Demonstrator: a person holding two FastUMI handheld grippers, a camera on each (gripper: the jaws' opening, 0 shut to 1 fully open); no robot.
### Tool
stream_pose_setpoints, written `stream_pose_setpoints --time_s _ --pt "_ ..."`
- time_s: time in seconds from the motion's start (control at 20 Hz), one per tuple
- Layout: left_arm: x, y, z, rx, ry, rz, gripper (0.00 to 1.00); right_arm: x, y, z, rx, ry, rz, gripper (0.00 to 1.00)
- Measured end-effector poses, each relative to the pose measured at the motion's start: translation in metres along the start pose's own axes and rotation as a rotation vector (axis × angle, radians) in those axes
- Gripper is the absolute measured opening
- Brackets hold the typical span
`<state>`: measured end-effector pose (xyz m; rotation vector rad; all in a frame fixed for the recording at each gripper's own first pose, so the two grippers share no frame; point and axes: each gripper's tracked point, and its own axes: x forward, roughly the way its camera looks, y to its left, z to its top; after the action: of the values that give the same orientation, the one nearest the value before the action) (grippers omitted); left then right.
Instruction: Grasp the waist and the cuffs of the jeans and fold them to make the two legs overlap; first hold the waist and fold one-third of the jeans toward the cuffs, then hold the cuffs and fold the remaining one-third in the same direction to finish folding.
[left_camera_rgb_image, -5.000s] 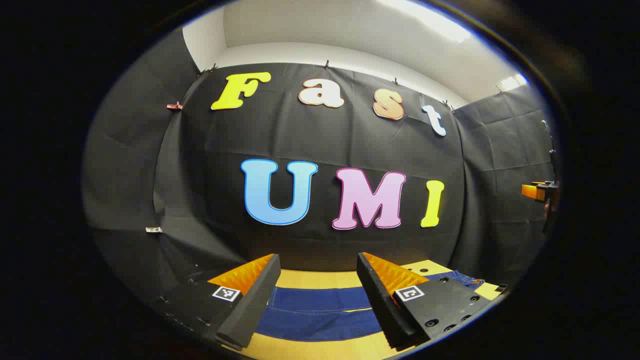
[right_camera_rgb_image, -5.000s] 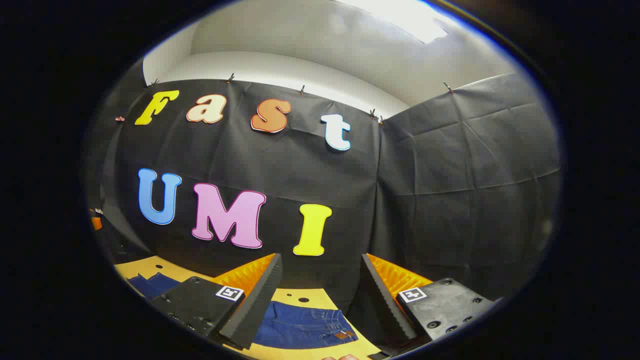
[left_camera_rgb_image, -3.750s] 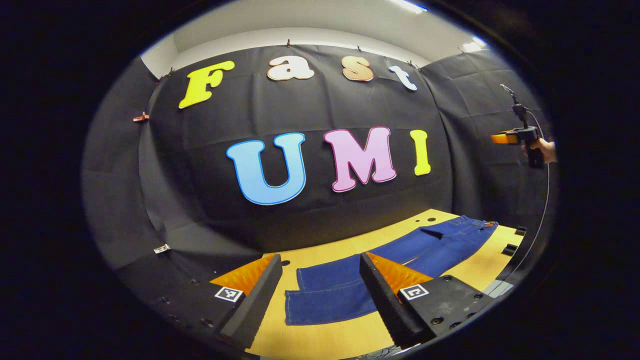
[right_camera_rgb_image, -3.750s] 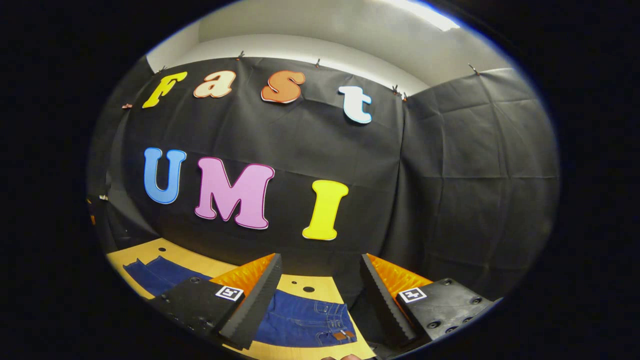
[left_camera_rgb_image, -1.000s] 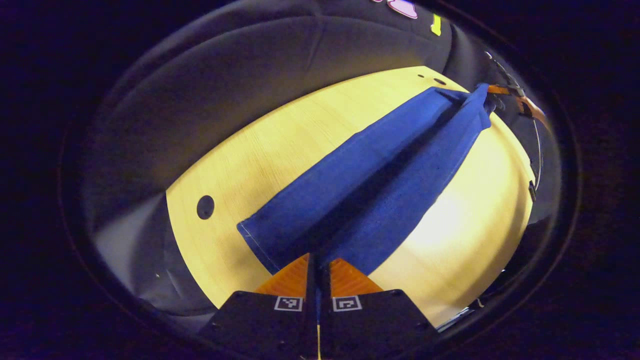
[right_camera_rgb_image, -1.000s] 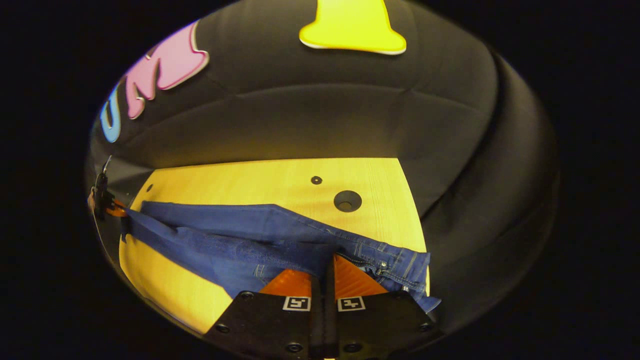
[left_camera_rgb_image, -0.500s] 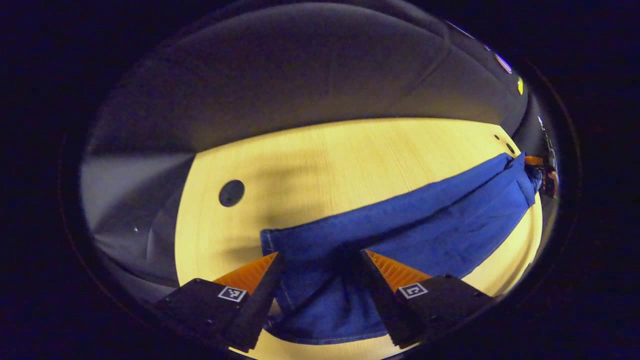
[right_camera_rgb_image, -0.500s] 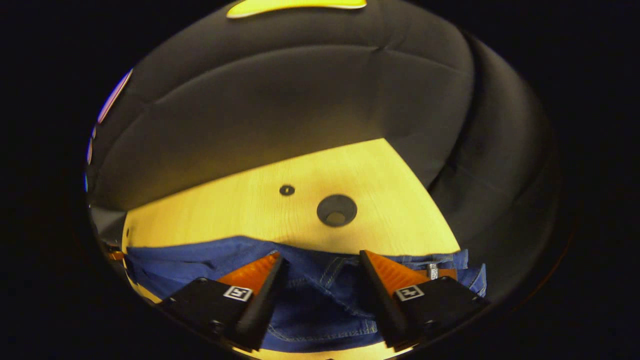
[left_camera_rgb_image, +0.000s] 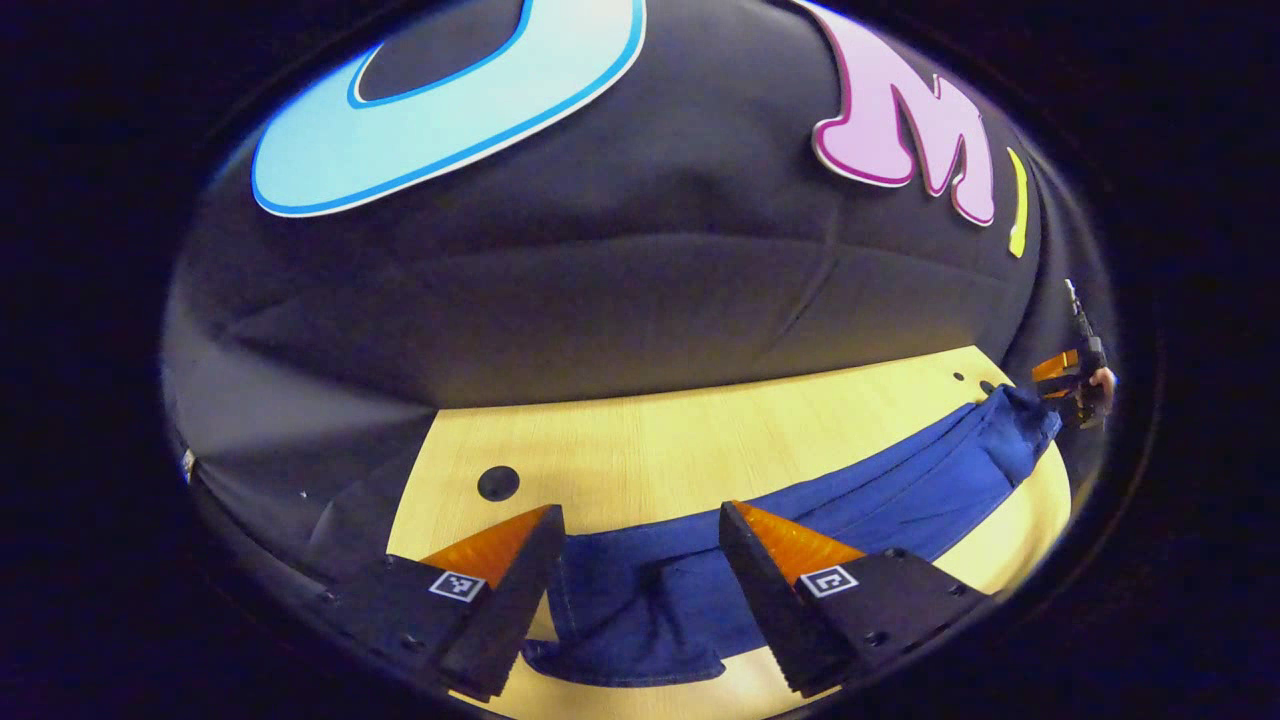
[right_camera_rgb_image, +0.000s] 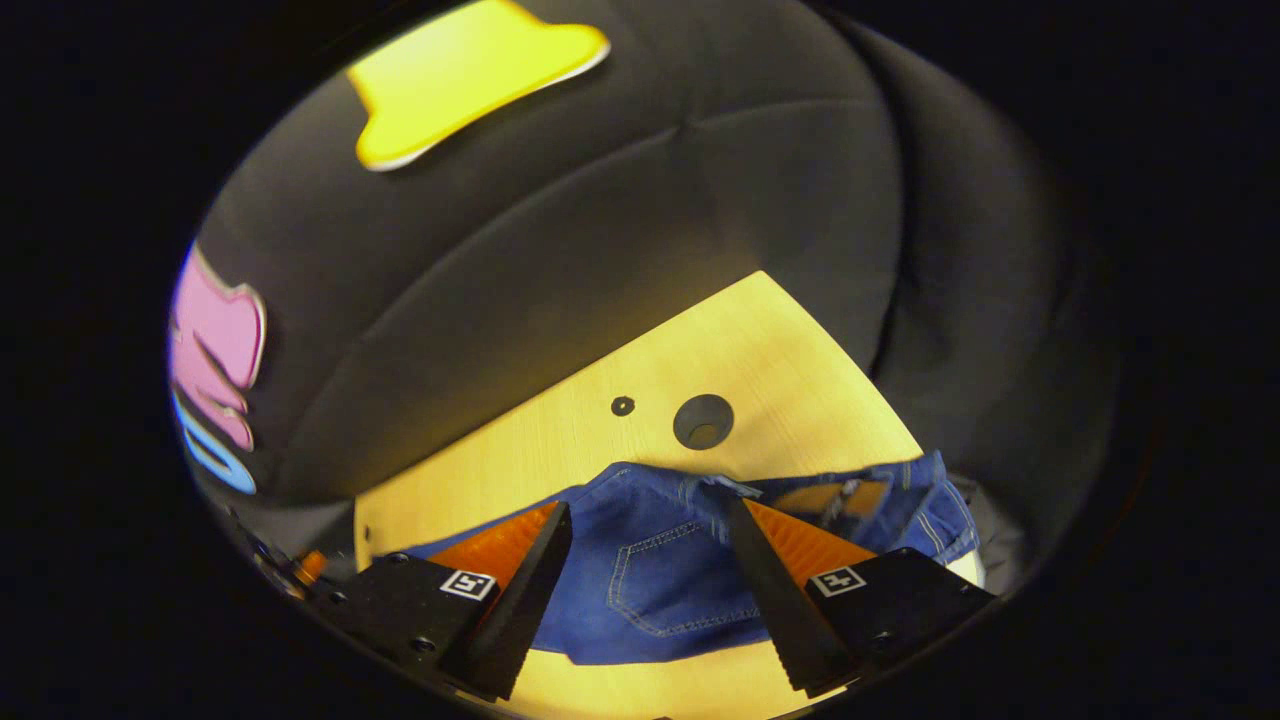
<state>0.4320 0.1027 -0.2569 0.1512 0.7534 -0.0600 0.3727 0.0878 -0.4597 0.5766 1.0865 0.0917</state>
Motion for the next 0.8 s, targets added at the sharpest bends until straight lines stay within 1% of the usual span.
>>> stream_pose_setpoints --time_s 0.1,0.15,0.2,0.3,0.4,0.45,0.55,0.7,0.8 --pt "-0.023 -0.012 -0.001 0.022 -0.028 -0.014 0.98 -0.027 -0.025 0.035 0.023 -0.102 -0.062 0.97" --pt "-0.039 -0.020 0.001 0.020 -0.052 -0.026 0.99 -0.039 -0.040 0.044 0.049 -0.123 -0.104 0.97" --pt "-0.053 -0.025 0.003 0.010 -0.078 -0.043 0.99 -0.051 -0.055 0.045 0.079 -0.125 -0.137 0.97" --pt "-0.089 -0.027 -0.008 -0.020 -0.103 -0.075 0.98 -0.064 -0.084 0.027 0.146 -0.105 -0.187 0.98" --pt "-0.111 -0.033 -0.030 -0.033 -0.099 -0.085 0.98 -0.065 -0.110 -0.006 0.213 -0.058 -0.236 0.97" --pt "-0.120 -0.035 -0.043 -0.025 -0.087 -0.081 0.98 -0.064 -0.115 -0.024 0.254 -0.018 -0.248 0.98" --pt "-0.132 -0.036 -0.065 0.012 -0.062 -0.076 0.98 -0.049 -0.128 -0.050 0.333 -0.004 -0.268 0.98" --pt "-0.142 -0.045 -0.087 0.050 -0.018 -0.081 0.98 -0.043 -0.162 -0.070 0.394 0.000 -0.347 0.98" --pt "-0.145 -0.050 -0.095 0.067 -0.004 -0.070 0.98 -0.032 -0.168 -0.067 0.460 -0.018 -0.343 0.98"
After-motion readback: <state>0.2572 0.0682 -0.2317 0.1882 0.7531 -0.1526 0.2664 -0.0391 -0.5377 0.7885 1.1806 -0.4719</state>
